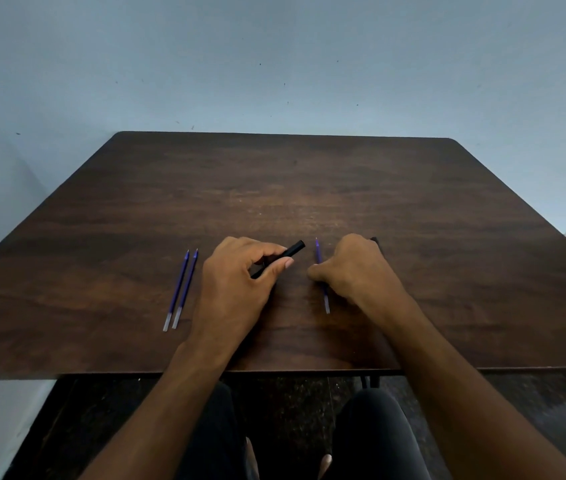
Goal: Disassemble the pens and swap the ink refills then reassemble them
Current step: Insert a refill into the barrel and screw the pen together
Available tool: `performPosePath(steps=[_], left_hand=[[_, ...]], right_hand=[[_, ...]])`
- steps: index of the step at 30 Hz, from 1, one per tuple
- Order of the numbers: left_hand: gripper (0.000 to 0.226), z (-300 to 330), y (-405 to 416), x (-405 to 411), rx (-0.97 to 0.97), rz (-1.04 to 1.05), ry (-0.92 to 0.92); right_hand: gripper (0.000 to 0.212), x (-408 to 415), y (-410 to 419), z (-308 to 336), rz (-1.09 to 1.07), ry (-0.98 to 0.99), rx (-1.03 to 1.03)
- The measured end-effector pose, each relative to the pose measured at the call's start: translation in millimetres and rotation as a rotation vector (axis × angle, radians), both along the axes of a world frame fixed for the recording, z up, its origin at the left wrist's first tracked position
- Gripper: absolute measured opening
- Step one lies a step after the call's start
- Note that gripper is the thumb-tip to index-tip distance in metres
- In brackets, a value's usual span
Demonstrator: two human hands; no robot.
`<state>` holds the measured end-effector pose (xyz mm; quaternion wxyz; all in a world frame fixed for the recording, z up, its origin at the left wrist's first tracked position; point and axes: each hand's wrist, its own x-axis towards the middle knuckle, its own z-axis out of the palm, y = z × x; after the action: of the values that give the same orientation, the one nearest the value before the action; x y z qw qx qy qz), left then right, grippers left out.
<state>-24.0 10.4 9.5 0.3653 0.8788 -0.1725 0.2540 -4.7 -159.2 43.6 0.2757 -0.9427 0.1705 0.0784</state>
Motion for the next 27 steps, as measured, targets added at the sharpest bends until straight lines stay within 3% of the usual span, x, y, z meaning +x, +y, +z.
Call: performPosePath(steps=[2,6,9,16,22,27], left_hand=[[0.024,0.7,-0.7,0.1,-0.006,-0.004,0.005],[0.023,1.9,-1.5,0.8,-0.010,-0.001,0.007],[0.023,1.5,-0.8,1.6,-0.030,0.008,-0.002],[0.018,0.8,0.2,0.4,-0.039,0.021,0.028],[0.017,1.5,0.2,-0.7,-0.027,0.024,0.019],[0.017,2.5,-1.2,-3.2,-0.034,0.013,0.013]], right_hand=[[0.036,-2.1,-5.8,-0.9,-0.035,-0.032,0.142],[0.027,-10.9,-23.3,-7.6,-0.100,-0.050,0.773],[0.028,-16.6,-29.8,-14.4,-0.101,-0.130,0.986],[0.022,-17.0,-27.3,-12.0,-0.153,-0.409,1.231],[0.018,-15.5,-19.8,-9.6,-0.204,-0.630,1.227],[0.017,-13.7,-13.8,-7.3,-0.190,-0.654,1.208]])
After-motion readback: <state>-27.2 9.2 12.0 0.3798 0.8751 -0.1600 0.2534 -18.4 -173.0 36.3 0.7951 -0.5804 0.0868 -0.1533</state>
